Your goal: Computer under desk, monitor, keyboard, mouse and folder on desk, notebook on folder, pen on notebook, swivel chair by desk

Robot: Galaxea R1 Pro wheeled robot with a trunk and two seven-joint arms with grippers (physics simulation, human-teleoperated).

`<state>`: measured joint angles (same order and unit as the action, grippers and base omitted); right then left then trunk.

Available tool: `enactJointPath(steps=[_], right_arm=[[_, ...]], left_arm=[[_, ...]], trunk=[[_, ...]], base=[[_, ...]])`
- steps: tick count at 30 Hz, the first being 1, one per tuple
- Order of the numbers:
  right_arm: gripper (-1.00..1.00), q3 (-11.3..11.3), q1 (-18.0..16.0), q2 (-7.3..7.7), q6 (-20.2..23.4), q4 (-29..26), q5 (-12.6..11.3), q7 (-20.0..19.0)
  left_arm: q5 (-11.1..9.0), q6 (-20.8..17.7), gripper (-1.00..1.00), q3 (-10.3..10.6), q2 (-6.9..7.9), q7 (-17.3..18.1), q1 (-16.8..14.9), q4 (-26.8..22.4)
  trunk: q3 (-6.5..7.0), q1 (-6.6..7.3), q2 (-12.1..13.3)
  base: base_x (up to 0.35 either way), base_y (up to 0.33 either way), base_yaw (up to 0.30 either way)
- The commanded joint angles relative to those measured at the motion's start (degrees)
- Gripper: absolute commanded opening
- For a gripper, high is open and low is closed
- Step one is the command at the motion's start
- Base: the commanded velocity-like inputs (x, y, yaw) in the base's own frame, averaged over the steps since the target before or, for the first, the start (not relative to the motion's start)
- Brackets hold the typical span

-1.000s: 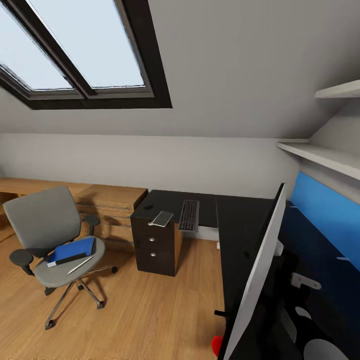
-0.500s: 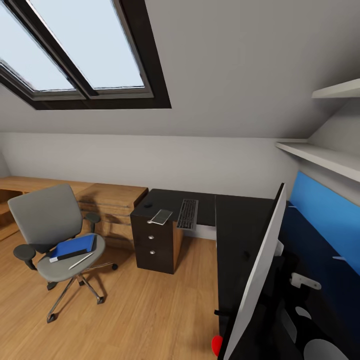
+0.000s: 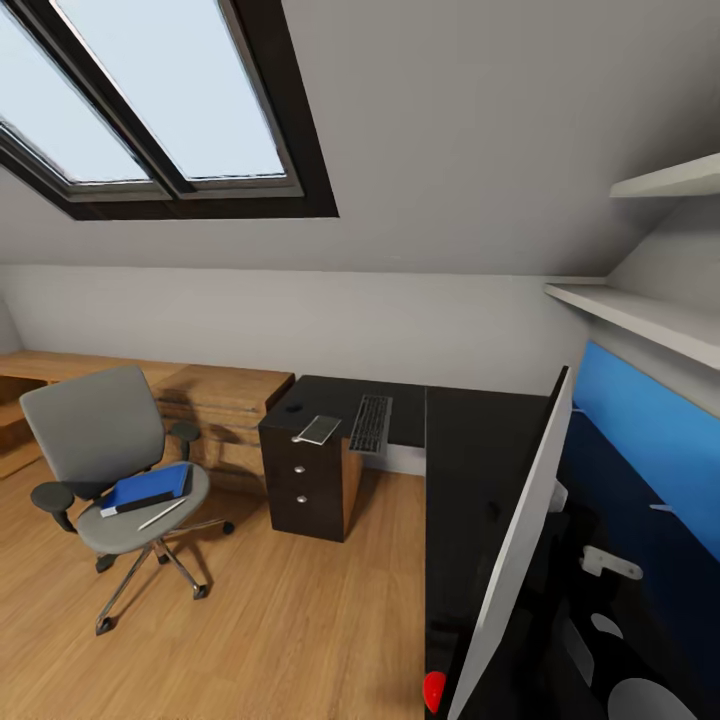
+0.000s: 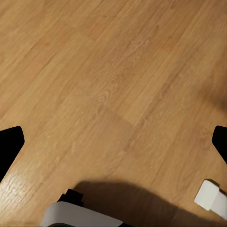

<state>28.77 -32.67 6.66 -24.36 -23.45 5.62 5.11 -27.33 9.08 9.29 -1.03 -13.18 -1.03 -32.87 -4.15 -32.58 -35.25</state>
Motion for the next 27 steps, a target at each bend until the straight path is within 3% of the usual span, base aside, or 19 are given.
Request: enactJointPath(steps=[1,27], right_arm=[[-1.0,0.2,-0.1,-0.03,-0.2,0.0,0.8,0.2],[-1.0,0.2,-0.1,0.02,-0.2,-0.1,0.9,0.2]], left_arm=[[-0.6,0.3,1.0,0.5,0.06,-0.4,-0.1,0.0],[-0.5,0.3,1.0,0.5,0.06,-0.4,-0.1,0.0]], trunk=[[-0.09,-0.01,-0.1],[-0.09,-0.01,-0.1]], base=[[-0.023,-0.016,0.0],[-0.038,-0.05,0.0]])
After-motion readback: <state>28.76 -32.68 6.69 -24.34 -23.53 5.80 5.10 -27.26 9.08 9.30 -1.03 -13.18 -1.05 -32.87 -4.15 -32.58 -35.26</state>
